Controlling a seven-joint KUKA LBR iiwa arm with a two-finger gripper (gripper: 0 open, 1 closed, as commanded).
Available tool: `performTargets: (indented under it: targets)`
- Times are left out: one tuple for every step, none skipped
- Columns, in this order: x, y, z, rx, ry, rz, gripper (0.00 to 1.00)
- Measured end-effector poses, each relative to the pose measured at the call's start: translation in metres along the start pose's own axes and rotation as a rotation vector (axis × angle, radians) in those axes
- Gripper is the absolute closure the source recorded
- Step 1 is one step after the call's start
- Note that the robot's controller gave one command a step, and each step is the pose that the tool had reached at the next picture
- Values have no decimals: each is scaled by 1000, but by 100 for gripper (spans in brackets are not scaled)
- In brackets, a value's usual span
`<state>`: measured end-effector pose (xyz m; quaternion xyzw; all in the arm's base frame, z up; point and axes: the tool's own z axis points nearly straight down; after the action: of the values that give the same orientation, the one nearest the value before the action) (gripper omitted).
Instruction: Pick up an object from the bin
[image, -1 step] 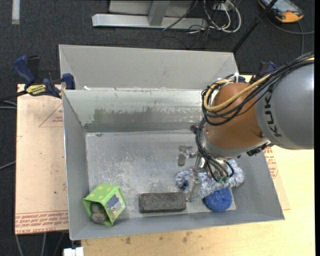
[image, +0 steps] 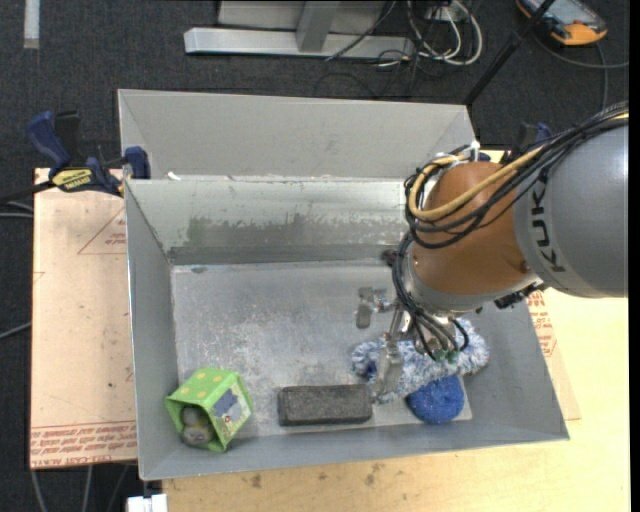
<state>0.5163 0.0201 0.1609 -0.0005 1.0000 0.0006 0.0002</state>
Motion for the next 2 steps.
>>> performTargets:
  targets:
    - [11,-31,41,0,-4,-9,0]
    - [5,-43,64,0,-1,-70,100]
